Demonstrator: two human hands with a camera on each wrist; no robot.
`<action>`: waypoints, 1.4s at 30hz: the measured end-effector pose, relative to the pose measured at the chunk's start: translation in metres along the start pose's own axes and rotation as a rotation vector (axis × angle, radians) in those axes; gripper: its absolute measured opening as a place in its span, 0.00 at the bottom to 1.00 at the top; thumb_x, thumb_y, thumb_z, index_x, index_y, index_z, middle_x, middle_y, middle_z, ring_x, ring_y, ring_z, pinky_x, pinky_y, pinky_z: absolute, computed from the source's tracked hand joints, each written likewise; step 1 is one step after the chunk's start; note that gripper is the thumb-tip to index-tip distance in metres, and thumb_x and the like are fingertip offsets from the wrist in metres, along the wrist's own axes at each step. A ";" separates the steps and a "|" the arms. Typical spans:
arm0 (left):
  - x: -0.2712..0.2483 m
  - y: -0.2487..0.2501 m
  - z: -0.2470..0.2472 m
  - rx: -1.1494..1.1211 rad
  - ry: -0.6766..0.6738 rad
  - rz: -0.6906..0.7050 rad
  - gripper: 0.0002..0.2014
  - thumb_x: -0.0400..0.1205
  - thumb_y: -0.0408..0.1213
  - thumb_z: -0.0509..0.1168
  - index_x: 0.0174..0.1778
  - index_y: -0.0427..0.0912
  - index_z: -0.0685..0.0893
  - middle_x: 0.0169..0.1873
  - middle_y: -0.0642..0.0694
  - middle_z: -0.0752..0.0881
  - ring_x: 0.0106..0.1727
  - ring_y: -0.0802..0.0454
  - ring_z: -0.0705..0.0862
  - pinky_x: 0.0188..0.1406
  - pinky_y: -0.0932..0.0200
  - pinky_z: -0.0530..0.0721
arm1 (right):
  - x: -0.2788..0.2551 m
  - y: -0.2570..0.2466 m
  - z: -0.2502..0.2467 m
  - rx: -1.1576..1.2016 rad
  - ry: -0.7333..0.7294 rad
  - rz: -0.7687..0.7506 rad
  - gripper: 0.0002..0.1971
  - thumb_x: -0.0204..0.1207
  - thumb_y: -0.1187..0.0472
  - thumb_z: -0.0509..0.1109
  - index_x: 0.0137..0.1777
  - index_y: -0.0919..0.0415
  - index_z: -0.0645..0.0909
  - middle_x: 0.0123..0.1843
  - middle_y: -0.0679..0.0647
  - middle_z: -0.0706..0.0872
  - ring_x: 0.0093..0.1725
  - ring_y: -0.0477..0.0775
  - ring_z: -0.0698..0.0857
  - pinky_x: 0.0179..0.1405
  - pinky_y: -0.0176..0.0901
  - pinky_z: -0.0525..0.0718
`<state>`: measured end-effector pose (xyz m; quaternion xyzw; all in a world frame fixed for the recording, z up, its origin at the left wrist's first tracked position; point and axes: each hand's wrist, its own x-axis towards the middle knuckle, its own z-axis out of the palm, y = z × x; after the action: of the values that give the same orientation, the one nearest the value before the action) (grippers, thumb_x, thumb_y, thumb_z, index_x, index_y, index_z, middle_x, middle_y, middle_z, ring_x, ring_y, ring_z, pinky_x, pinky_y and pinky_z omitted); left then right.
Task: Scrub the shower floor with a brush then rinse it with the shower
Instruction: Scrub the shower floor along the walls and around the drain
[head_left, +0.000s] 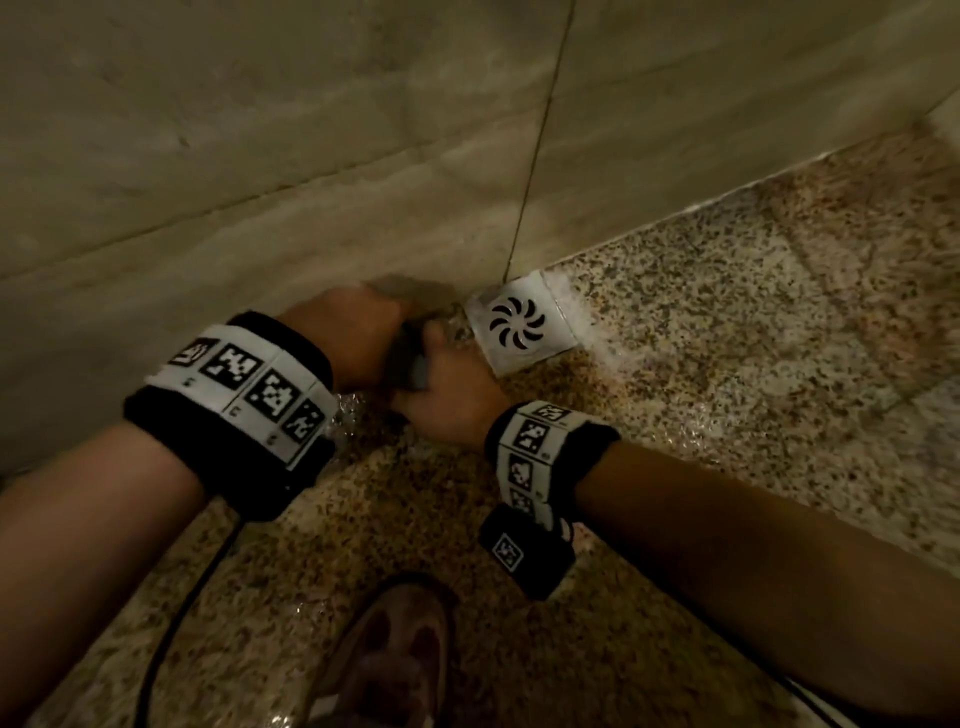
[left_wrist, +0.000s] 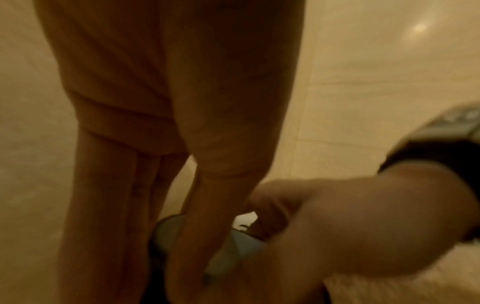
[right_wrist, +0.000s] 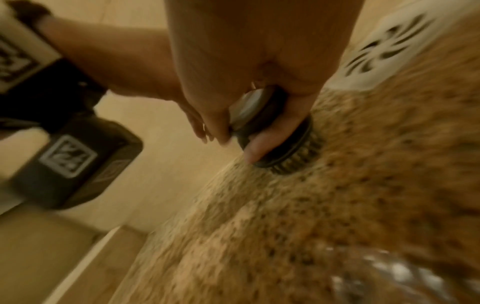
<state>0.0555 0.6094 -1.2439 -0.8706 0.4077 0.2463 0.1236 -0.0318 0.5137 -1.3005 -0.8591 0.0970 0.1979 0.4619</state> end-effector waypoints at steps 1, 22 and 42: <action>-0.002 -0.001 -0.001 -0.016 0.011 -0.003 0.17 0.81 0.45 0.64 0.63 0.44 0.81 0.52 0.43 0.86 0.51 0.46 0.84 0.44 0.57 0.79 | 0.003 -0.002 0.001 0.012 -0.020 0.013 0.33 0.76 0.56 0.74 0.74 0.65 0.62 0.63 0.64 0.82 0.57 0.66 0.84 0.53 0.55 0.83; 0.021 0.042 0.010 -0.390 0.144 0.201 0.22 0.75 0.43 0.71 0.65 0.44 0.80 0.60 0.40 0.83 0.60 0.41 0.81 0.59 0.51 0.79 | -0.020 0.032 -0.054 -0.123 -0.091 0.034 0.33 0.74 0.54 0.77 0.77 0.58 0.70 0.72 0.57 0.79 0.69 0.58 0.79 0.62 0.42 0.76; 0.051 0.069 -0.002 -0.187 0.174 0.117 0.22 0.77 0.49 0.68 0.62 0.38 0.82 0.55 0.36 0.80 0.54 0.39 0.81 0.51 0.50 0.79 | -0.016 0.057 -0.102 -0.424 0.036 -0.042 0.32 0.69 0.56 0.80 0.71 0.60 0.73 0.67 0.61 0.81 0.65 0.63 0.80 0.57 0.44 0.74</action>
<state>0.0312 0.5319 -1.2702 -0.8711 0.4423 0.2134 -0.0085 -0.0408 0.3969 -1.2864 -0.9423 0.0436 0.1890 0.2728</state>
